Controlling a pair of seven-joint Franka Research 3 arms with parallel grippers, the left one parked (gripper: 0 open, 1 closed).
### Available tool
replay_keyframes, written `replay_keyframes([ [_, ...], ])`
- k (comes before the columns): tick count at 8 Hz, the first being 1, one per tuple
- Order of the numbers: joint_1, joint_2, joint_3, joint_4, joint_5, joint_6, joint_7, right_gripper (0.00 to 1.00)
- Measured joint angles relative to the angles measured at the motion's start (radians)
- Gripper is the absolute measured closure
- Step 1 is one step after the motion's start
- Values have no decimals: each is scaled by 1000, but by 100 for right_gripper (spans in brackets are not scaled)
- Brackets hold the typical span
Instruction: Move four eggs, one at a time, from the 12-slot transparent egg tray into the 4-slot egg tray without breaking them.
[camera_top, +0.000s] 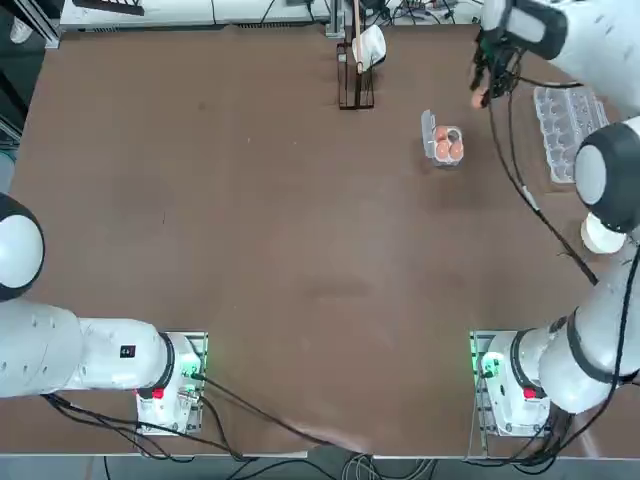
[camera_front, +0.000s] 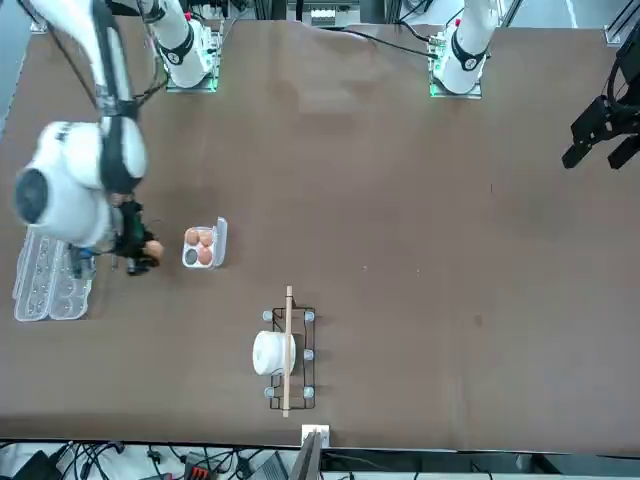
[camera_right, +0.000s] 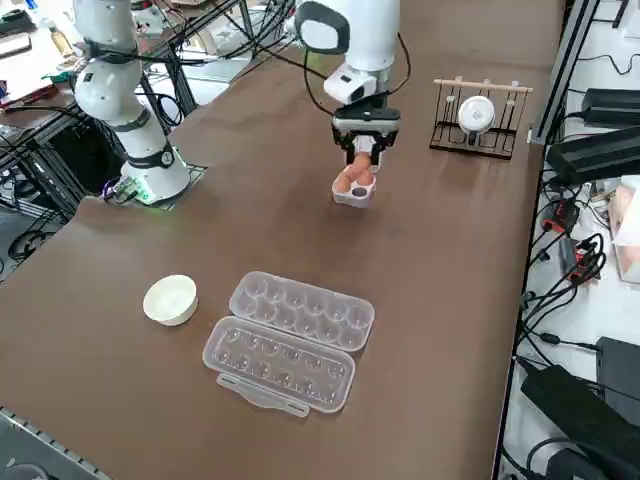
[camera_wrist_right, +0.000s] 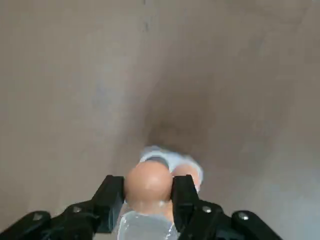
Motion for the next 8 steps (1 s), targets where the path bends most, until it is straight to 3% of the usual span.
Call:
replay_keyframes([
  [3,70,77,0,-1,-12,55,124,45],
  [8,91,141,-3,-2,-28,68,159,45],
])
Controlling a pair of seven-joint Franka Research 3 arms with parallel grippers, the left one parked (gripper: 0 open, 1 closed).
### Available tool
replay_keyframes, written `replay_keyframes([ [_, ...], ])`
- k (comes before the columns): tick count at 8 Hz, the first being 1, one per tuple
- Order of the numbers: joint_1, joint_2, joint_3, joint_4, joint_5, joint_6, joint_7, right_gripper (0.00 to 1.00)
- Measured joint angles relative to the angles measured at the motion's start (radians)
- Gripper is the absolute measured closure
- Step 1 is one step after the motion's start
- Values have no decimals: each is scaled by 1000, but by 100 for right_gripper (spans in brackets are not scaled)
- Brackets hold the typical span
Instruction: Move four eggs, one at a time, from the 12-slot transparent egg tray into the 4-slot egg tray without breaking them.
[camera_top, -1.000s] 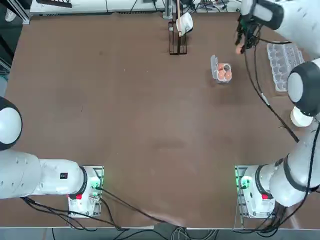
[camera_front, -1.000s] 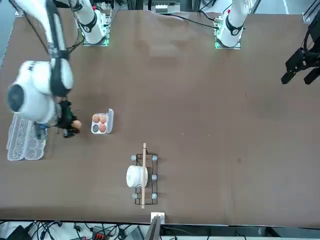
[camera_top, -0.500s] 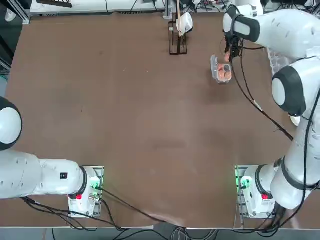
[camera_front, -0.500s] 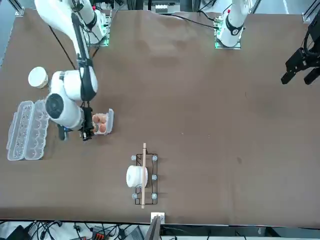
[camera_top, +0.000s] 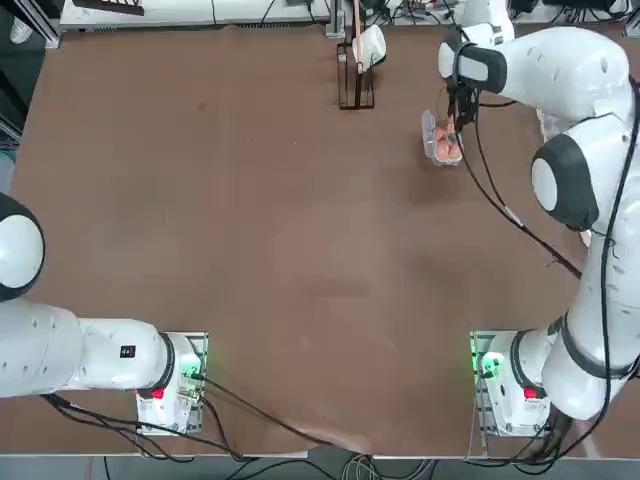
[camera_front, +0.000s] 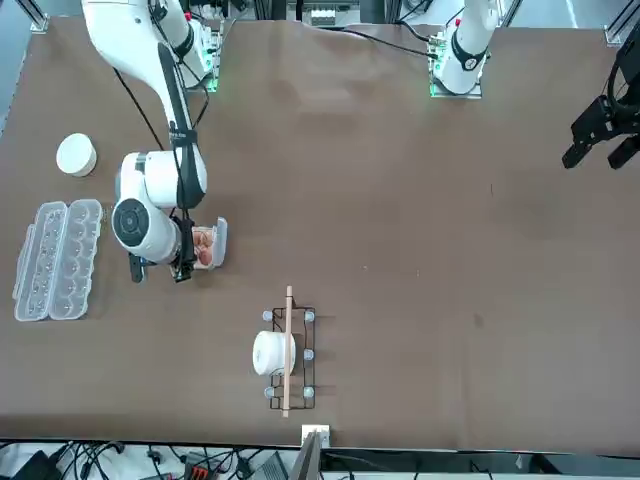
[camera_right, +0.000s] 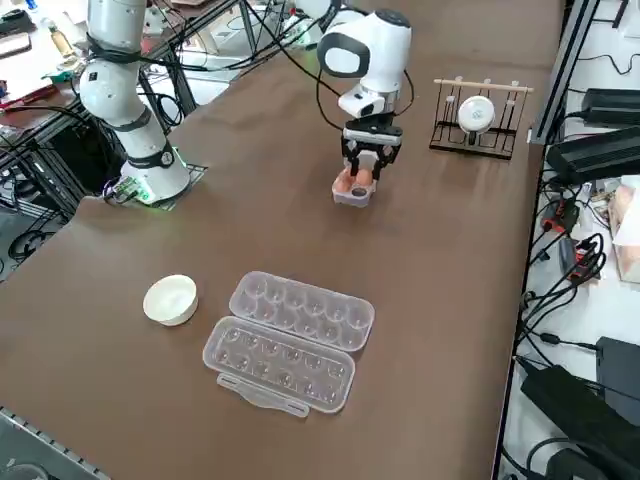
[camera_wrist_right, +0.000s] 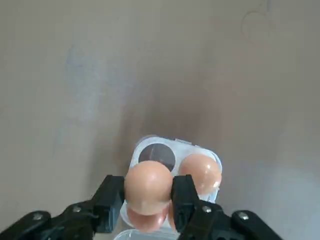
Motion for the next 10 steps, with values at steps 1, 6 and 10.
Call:
replay_keyframes([
  [1,1,5,-1,0,-2,0,1,45],
  [6,10,22,-2,-14,-12,-2,10,45],
  [10,11,21,-16,-12,-15,-9,12,0],
])
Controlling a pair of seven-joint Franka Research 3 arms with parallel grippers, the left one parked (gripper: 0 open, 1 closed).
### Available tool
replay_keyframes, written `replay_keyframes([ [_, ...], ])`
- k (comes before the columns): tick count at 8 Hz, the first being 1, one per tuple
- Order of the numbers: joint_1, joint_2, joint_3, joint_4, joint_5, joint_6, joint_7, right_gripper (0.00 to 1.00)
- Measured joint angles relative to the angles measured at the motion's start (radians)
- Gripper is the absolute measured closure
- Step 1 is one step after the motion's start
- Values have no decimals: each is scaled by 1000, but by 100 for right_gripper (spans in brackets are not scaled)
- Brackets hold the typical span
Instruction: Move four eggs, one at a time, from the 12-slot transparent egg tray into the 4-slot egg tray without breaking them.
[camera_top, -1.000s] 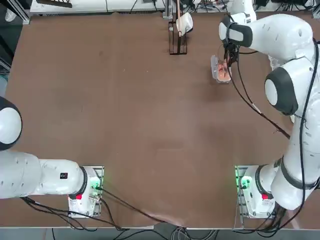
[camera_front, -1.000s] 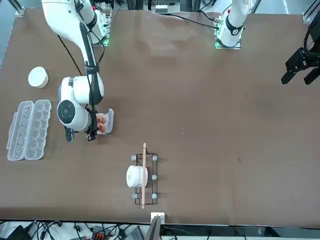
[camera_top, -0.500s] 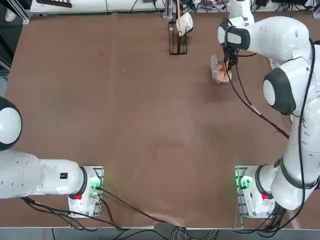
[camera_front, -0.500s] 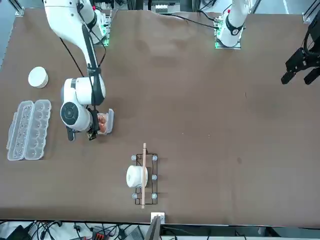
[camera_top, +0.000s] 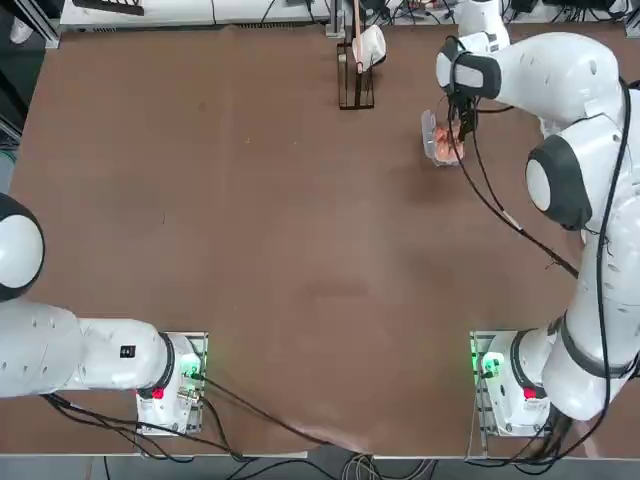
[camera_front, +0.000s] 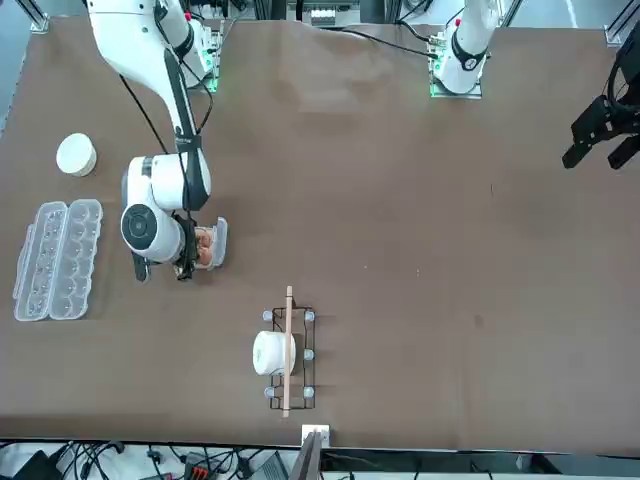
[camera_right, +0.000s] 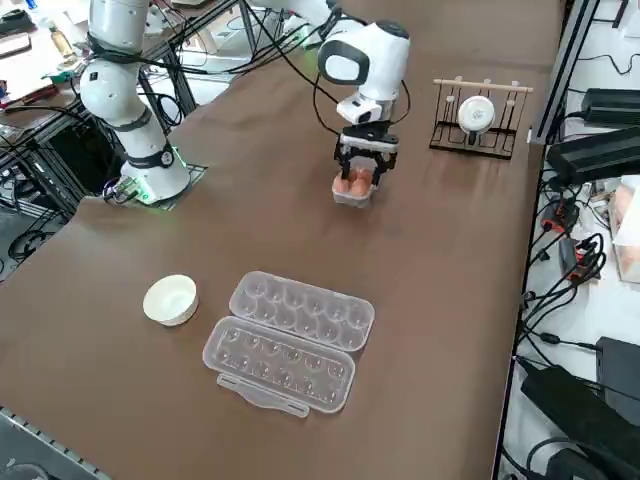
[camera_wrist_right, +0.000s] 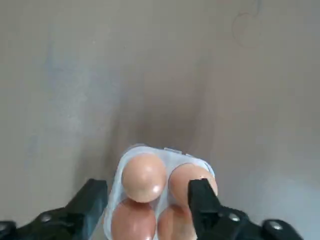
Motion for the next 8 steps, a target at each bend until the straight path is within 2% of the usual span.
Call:
replay_keyframes([
  [2,1,-16,-25,17,-16,-49,-35,0],
  [4,3,-72,-66,45,-35,-103,-143,0],
  [7,1,-213,-164,87,-58,-260,-515,0],
  [8,0,-254,-187,99,-75,-307,-642,0],
])
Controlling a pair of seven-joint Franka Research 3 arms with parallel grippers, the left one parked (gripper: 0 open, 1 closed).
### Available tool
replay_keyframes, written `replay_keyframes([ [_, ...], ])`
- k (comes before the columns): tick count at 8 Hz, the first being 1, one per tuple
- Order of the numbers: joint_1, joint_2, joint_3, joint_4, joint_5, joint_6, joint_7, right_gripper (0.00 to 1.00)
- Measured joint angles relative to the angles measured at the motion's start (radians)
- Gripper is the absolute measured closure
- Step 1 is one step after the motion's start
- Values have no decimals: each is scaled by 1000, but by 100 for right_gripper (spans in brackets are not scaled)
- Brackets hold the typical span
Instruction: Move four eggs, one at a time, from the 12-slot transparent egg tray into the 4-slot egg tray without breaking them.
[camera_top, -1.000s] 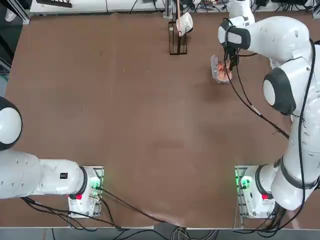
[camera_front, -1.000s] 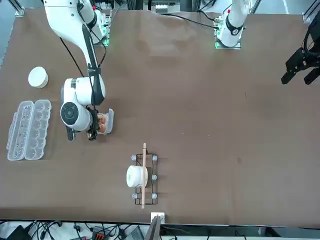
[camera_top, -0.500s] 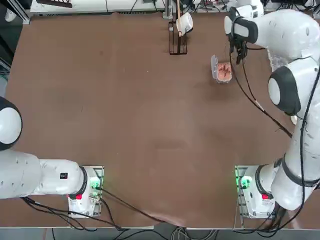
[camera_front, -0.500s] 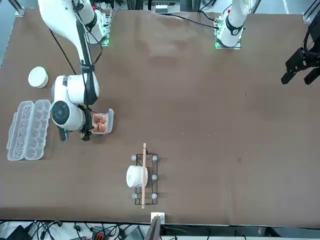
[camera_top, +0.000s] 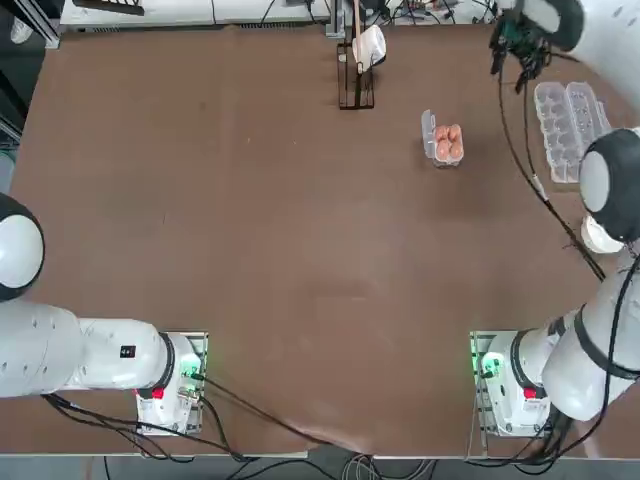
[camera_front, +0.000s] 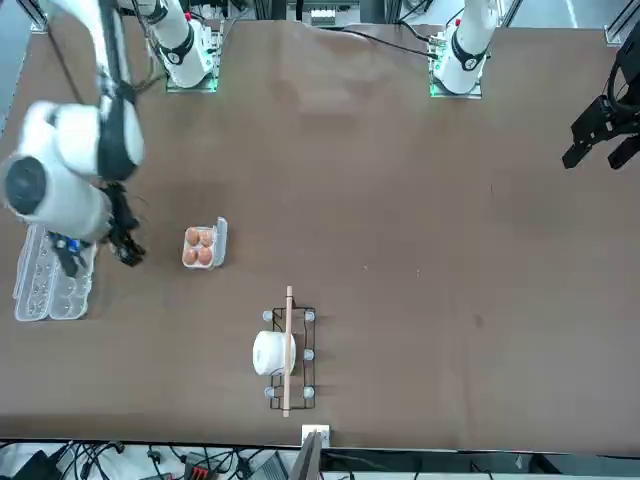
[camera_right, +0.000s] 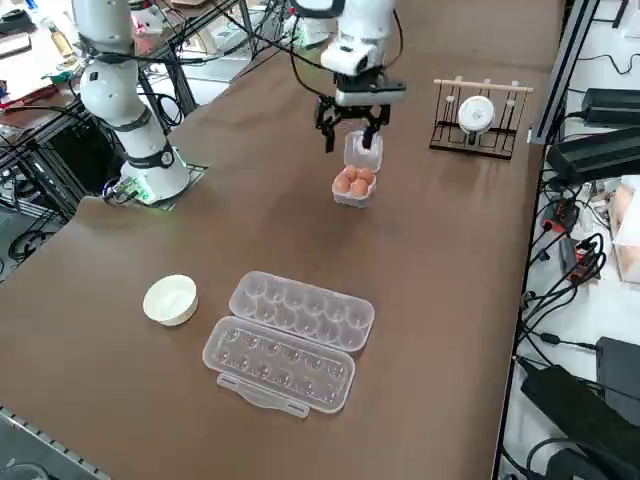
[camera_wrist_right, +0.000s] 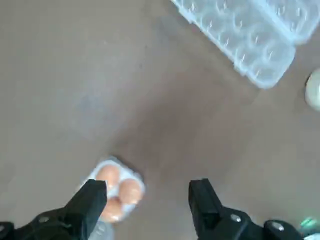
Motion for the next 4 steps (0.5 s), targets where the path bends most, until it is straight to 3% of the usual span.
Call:
replay_keyframes([
  [4,-3,-95,-77,41,-11,-74,-488,0],
])
